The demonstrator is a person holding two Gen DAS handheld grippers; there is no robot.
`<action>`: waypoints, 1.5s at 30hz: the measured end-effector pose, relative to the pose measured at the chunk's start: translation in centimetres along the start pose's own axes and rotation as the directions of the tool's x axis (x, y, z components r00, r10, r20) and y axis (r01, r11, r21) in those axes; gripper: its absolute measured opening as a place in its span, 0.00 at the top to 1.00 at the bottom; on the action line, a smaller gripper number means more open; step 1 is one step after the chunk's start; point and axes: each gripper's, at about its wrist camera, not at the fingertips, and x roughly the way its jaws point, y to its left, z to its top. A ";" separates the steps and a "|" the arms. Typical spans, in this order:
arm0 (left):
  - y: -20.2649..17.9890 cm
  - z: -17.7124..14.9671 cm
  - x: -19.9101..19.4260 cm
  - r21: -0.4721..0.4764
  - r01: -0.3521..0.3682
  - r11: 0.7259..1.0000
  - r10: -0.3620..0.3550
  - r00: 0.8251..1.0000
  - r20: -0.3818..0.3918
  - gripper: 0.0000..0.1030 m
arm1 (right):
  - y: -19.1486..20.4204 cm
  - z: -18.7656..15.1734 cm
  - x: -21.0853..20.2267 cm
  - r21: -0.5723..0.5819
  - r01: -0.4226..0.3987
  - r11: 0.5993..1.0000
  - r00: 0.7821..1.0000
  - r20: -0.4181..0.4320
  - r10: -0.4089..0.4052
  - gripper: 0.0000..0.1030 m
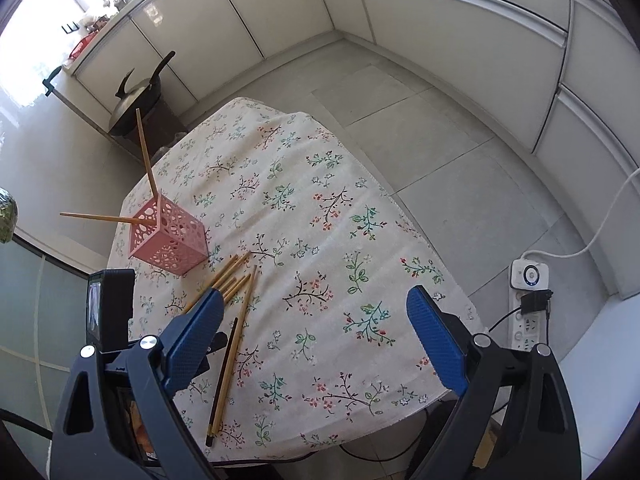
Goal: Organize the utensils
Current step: 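Grasp the black chopstick from the pile with the left tool, then grasp a bamboo chopstick with the right tool while the left tool lifts the black chopstick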
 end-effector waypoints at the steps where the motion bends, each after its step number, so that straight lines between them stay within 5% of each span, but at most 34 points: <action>1: -0.1 0.1 0.2 0.003 -0.002 1.000 0.002 1.000 -0.002 0.75 | 0.0 0.0 0.1 0.000 0.003 1.000 1.000 -0.002 -0.003 0.13; 7: -0.4 0.9 1.4 0.007 -0.011 1.000 0.011 1.000 -0.005 0.77 | -0.4 0.1 0.7 0.022 0.015 1.000 1.000 -0.019 -0.014 0.13; 15: -2.0 1.0 2.4 0.075 -0.100 0.992 0.098 0.995 0.037 0.95 | -0.7 0.5 3.9 0.101 0.028 0.994 0.993 -0.119 -0.016 0.13; 27: 0.7 -0.8 -4.0 0.030 -0.018 0.999 0.013 0.986 0.163 0.97 | 3.2 0.7 10.5 0.079 0.069 0.994 0.978 -0.200 -0.052 0.14; 34: 2.6 -3.3 -7.5 -0.014 0.005 1.000 -0.002 0.969 0.247 0.97 | 5.6 0.1 15.1 0.061 0.071 0.996 0.948 -0.315 -0.048 0.56; 45: 5.9 -5.2 -9.8 -0.062 0.027 0.998 -0.008 0.959 0.284 0.97 | 9.6 -0.7 18.4 -0.057 0.158 0.986 0.936 -0.310 -0.168 0.72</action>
